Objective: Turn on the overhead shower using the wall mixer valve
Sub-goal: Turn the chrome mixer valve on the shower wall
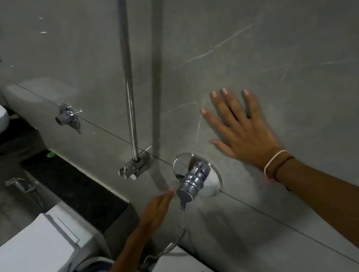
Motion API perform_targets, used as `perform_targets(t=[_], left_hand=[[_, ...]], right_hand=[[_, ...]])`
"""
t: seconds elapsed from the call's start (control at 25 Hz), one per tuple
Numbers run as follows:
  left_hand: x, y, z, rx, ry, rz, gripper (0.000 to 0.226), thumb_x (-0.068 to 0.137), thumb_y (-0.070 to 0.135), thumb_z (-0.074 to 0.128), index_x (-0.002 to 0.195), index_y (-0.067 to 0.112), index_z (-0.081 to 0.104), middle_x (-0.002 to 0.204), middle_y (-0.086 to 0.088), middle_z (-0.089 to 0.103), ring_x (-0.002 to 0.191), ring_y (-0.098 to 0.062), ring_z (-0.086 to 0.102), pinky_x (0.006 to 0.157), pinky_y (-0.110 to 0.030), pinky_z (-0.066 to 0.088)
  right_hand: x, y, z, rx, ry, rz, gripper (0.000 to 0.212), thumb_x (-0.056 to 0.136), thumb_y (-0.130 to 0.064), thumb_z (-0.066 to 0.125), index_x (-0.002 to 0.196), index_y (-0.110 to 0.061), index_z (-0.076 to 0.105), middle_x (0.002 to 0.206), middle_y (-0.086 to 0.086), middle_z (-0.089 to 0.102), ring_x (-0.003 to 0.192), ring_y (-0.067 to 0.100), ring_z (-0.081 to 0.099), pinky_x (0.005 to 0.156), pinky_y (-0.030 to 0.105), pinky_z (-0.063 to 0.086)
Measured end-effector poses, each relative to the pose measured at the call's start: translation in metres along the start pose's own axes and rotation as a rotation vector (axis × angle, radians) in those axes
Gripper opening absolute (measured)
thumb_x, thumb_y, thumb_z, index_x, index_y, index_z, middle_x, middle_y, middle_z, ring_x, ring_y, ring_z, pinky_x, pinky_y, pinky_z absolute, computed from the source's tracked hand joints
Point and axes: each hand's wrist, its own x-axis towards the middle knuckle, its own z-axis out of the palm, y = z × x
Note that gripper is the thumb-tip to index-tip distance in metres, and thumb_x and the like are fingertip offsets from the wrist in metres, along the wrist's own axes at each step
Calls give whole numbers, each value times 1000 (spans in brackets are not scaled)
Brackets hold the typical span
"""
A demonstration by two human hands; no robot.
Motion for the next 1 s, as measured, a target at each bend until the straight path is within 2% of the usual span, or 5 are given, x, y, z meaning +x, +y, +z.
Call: perform_targets(t=[0.2, 0.36, 0.52, 0.72, 1.0], left_hand=[[35, -11, 22, -356, -48, -191, 59, 98, 59, 41, 109, 7, 67, 120, -17, 66, 114, -31, 62, 110, -49, 46], [50, -14, 33, -235, 1, -296, 61, 104, 45, 33, 113, -4, 67, 106, -18, 72, 86, -20, 70, 68, -20, 55], [50, -20, 29, -192, -3, -248, 56, 101, 50, 35, 84, 10, 70, 69, 1, 73, 61, -4, 69, 54, -12, 50], [57, -23, 23, -23, -9, -159, 72, 75, 84, 34, 38, 24, 50, 37, 7, 43, 36, -2, 41, 45, -17, 38], [51, -11, 22, 74, 41, -130, 69, 74, 86, 31, 45, 24, 45, 35, 8, 45, 33, 0, 41, 46, -17, 36]], right_hand=[[4, -6, 8, -55, 74, 0, 85, 105, -66, 33, 170, -15, 10, 173, 26, 10, 159, 45, 12, 123, 68, -6], [3, -3, 11, -75, 63, -3, 85, 105, -67, 30, 170, -15, 9, 174, 25, 10, 159, 45, 12, 123, 68, -11], [3, -4, 11, -89, 49, 2, 85, 105, -68, 28, 170, -16, 8, 174, 24, 10, 159, 44, 12, 123, 68, -10], [4, -4, 7, -102, 50, 0, 86, 104, -69, 28, 170, -18, 11, 174, 23, 13, 159, 43, 16, 122, 67, 3], [4, -4, 7, -104, 51, -4, 86, 103, -70, 26, 170, -18, 9, 174, 23, 12, 159, 43, 15, 122, 66, 2]])
